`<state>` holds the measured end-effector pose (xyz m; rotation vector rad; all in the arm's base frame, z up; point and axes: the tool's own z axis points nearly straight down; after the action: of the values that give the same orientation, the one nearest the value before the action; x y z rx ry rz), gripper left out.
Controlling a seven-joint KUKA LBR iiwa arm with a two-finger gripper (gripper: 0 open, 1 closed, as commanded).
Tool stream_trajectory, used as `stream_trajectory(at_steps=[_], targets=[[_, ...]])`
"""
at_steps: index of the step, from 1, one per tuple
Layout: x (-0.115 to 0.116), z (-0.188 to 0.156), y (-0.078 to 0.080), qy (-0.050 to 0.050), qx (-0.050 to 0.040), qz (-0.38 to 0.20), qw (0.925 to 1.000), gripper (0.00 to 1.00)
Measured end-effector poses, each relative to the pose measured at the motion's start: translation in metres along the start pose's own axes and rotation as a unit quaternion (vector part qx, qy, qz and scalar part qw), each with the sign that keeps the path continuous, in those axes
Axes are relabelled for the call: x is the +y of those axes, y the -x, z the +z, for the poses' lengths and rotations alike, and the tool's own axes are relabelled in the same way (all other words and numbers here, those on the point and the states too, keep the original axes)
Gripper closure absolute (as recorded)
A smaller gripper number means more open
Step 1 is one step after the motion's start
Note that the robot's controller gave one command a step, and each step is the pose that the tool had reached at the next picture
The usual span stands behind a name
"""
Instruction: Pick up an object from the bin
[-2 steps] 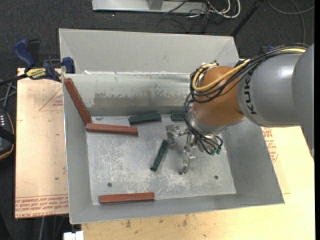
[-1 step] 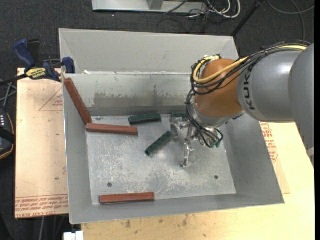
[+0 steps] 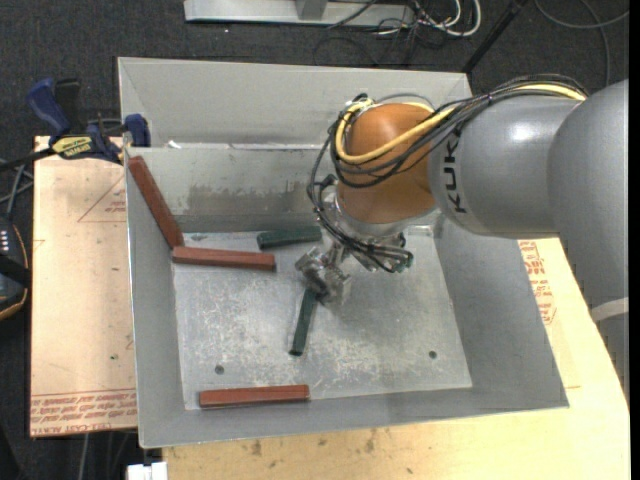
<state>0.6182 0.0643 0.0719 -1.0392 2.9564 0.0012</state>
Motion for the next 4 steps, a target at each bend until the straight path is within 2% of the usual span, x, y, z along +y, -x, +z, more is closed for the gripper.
stream_trajectory(at_steps=[1, 2, 3, 4], targets=[[0.0, 0.0, 0.0, 0.0, 0.0, 0.0, 1.0, 1.0], [0.002, -0.046, -0.008, 0.003, 0.005, 0.011, 0.9999, 1.0], [-0.004, 0.002, 0.004, 0.001, 0.0022, -0.034, 0.9994, 0.0], [-0.004, 0.002, 0.004, 0.002, 0.0025, -0.034, 0.9994, 0.0]])
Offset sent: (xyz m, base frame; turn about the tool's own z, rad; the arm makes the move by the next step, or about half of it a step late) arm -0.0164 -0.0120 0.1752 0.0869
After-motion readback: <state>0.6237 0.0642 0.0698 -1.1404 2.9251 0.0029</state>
